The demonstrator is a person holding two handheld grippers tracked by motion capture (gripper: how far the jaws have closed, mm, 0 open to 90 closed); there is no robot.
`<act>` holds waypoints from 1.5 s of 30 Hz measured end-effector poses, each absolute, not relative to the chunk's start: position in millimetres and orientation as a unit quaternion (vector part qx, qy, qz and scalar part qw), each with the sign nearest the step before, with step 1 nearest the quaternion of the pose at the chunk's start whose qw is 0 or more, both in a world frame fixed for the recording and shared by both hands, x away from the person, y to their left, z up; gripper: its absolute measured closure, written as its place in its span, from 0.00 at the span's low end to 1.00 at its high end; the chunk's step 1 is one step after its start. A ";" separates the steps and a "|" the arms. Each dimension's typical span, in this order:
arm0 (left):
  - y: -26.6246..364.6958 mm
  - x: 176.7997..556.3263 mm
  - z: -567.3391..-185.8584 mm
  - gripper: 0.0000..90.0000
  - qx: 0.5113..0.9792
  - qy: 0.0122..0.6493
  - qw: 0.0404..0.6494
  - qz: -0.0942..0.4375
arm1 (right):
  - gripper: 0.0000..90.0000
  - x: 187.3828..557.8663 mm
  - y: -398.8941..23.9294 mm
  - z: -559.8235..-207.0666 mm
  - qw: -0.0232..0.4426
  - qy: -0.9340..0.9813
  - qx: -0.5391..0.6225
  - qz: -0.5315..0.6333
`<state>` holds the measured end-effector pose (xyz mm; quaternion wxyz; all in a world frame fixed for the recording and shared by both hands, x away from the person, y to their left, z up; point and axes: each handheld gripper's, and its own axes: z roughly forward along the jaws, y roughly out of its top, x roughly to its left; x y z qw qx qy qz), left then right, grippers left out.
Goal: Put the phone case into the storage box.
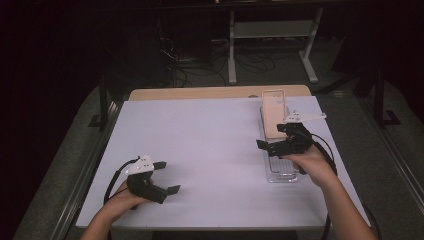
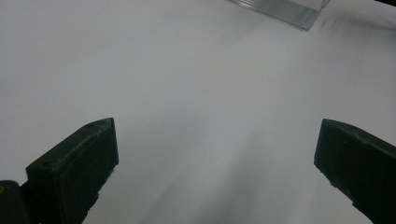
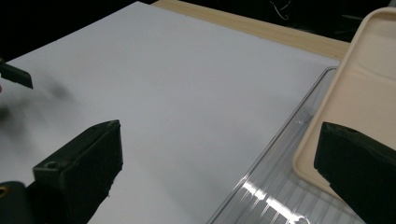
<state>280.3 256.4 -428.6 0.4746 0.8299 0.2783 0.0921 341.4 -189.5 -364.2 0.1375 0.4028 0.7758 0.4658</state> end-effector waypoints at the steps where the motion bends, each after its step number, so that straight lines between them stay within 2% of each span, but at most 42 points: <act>1: 256.3 280.2 -428.5 0.00 0.830 0.279 0.475 0.092 | 0.01 339.9 -190.2 -365.0 0.137 0.778 0.400 0.465; 45: 249.2 292.3 -384.1 0.00 0.835 0.248 0.484 0.083 | 0.01 285.4 -200.0 -391.2 0.110 0.791 0.359 0.484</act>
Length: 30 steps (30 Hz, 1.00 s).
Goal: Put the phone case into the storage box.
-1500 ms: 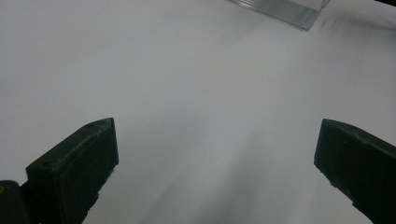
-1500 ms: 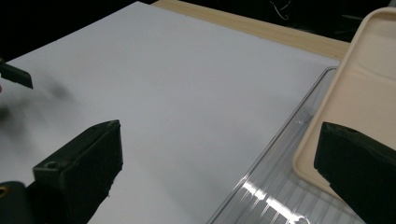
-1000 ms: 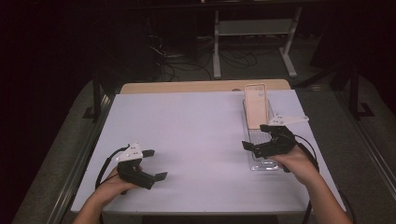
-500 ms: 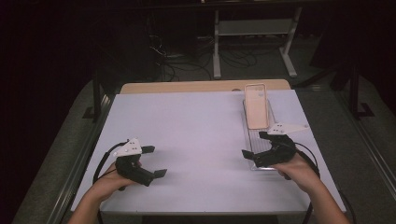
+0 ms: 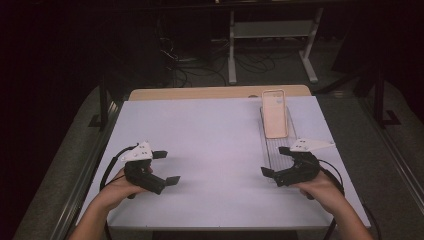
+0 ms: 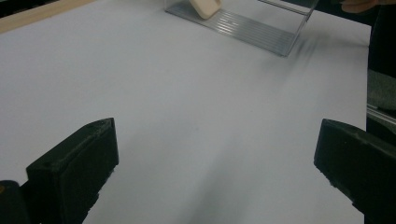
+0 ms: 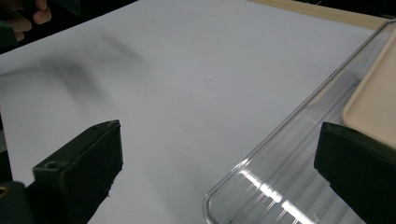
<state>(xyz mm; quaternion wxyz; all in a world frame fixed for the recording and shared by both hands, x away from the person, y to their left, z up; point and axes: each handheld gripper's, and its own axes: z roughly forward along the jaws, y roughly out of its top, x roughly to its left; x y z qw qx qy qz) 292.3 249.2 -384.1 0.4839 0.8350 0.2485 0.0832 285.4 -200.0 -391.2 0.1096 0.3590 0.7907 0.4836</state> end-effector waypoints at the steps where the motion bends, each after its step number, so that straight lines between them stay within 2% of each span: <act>1: 249.0 292.4 -383.0 0.00 0.834 0.249 0.485 0.082 | 0.01 284.9 -200.2 -391.9 0.110 0.791 0.359 0.483; 30: 248.8 292.2 -381.0 0.00 0.831 0.245 0.492 0.086 | 0.01 283.1 -198.8 -398.3 0.106 0.794 0.360 0.479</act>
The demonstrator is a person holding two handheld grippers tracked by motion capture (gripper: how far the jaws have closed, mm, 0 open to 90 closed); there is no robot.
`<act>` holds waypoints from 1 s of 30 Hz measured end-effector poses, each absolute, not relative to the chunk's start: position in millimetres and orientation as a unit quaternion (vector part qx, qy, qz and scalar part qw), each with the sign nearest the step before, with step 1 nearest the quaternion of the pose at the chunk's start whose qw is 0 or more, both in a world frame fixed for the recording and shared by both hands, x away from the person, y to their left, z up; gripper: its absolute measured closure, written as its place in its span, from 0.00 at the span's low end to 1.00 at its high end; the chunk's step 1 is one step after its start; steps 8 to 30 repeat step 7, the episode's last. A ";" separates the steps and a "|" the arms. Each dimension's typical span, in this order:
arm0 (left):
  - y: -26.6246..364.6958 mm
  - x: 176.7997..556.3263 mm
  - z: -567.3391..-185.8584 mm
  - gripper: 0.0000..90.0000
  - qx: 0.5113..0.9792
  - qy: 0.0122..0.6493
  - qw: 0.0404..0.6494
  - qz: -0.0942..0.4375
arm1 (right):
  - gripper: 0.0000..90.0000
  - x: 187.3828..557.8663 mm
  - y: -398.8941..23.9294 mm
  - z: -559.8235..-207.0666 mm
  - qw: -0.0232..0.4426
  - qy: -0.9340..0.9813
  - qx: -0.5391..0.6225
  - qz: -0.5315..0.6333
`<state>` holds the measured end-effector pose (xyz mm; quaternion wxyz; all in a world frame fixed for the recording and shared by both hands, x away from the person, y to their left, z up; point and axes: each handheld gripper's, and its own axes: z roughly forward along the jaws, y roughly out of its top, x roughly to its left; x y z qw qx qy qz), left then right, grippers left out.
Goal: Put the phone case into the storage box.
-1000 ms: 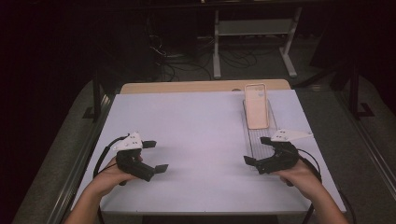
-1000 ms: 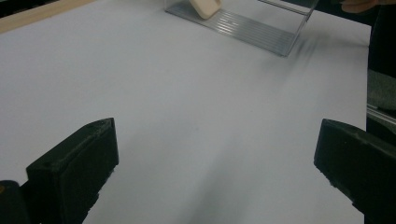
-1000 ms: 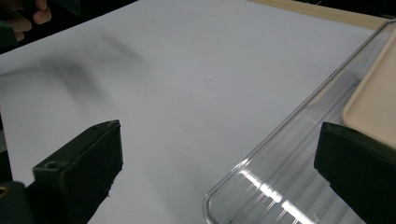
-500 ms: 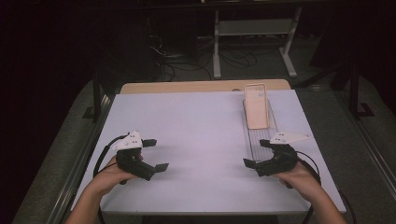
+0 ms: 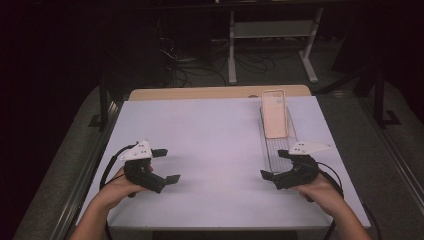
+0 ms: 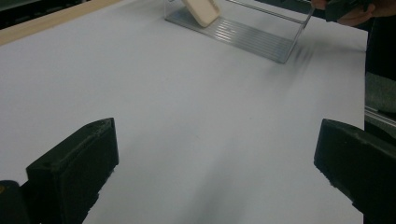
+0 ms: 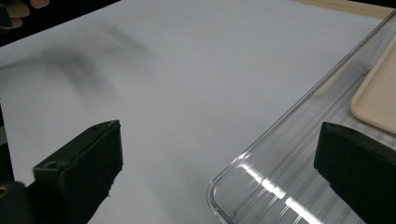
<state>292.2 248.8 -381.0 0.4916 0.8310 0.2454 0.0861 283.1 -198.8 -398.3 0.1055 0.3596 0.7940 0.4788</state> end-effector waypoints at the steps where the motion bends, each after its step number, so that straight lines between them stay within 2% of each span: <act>1: 248.9 292.4 -381.0 0.00 0.831 0.245 0.492 0.086 | 0.01 283.1 -198.8 -398.3 0.106 0.794 0.359 0.479; 30: 248.6 292.7 -381.2 0.00 0.831 0.244 0.493 0.085 | 0.01 283.0 -198.3 -398.5 0.107 0.795 0.357 0.478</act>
